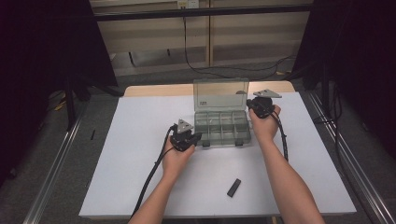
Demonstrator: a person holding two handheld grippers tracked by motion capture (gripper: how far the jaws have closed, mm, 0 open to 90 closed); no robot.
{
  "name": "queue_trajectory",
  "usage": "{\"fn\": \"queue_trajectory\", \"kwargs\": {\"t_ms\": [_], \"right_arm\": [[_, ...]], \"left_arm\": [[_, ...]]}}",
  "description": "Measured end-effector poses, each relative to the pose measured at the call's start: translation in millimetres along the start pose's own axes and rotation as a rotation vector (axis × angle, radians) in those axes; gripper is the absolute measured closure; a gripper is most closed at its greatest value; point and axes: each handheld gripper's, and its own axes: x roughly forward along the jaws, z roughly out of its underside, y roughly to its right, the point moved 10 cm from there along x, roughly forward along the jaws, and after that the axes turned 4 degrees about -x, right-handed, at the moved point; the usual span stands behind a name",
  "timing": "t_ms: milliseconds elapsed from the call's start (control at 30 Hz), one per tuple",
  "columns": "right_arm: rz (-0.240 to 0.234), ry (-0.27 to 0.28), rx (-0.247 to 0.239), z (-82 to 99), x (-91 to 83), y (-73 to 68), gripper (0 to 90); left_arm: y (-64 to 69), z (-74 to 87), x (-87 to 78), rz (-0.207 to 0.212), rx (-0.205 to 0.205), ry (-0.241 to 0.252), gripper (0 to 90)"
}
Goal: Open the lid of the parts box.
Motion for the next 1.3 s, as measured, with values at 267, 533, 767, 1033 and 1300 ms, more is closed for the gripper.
{"fn": "queue_trajectory", "kwargs": {"t_ms": [267, 533, 767, 1033, 1300], "right_arm": [[-0.026, 0.007, 0.005, 1.4, -3.8, 0.4, 86.0], [-0.043, 0.052, 0.035, -1.3, -13.1, -1.7, 79.1], [-0.082, 0.094, 0.059, 0.3, -23.7, -6.5, 66.2], [-0.148, 0.135, 0.028, -0.7, -42.4, -18.0, 56.9], [-0.230, 0.183, 0.000, 0.2, -69.1, -37.3, 40.2]], "left_arm": [[0.5, -0.1, 0.3, -0.006, 0.007, 0.002, 90.0], [-0.4, -0.2, 0.5, -0.020, 0.021, 0.006, 90.0], [0.1, -0.4, 0.6, -0.018, 0.011, 0.008, 90.0], [4.4, -3.6, -4.5, 0.009, -0.025, 0.011, 74.8], [14.8, -3.1, -15.6, 0.043, -0.002, -0.022, 54.1]]}}
